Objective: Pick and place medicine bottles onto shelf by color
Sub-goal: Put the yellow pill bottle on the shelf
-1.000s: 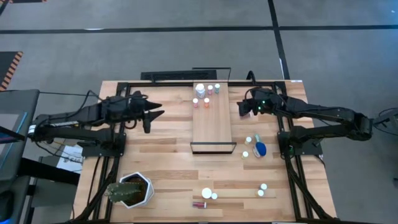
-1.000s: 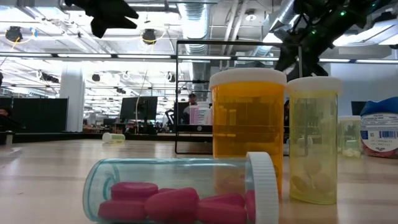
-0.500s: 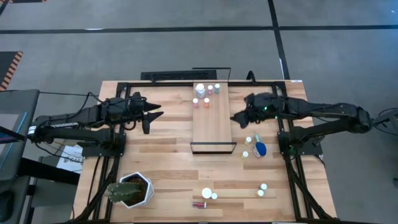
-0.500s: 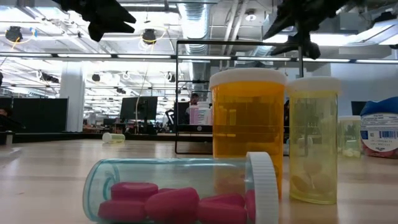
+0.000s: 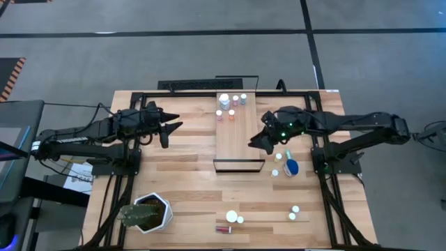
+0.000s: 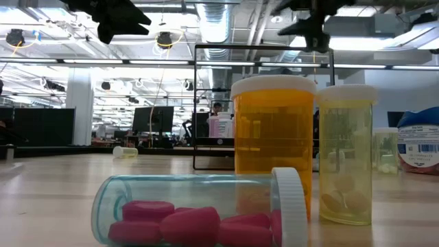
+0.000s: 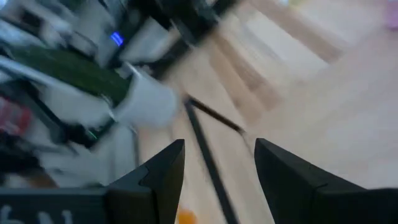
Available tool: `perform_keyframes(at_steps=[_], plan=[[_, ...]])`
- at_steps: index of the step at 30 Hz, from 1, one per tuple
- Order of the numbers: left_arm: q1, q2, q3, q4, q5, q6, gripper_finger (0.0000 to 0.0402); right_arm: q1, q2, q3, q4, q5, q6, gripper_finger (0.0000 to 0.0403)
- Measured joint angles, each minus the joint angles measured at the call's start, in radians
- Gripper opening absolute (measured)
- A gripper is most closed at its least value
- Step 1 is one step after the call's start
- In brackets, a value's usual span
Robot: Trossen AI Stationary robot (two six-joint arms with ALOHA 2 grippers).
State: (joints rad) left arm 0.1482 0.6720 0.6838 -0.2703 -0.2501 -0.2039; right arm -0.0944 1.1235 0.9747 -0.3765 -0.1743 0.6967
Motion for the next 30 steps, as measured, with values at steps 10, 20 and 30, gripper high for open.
perform_keyframes(at_steps=[10, 20, 30], plan=[[0.0, 0.0, 0.0, -0.01, 0.0, -0.043, 0.0149, -0.024, 0.106, 0.25, -0.724, 0.223, -0.062, 0.0216], [0.0, 0.0, 0.0, -0.024, 0.011, -0.058, 0.0149, -0.024, 0.296, 0.246, -0.912, 0.204, -0.017, 0.0242], [0.0, 0.0, 0.0, -0.1, 0.026, -0.091, 0.0149, 0.02, 0.402, 0.247, -0.945, 0.2, -0.115, 0.0249]])
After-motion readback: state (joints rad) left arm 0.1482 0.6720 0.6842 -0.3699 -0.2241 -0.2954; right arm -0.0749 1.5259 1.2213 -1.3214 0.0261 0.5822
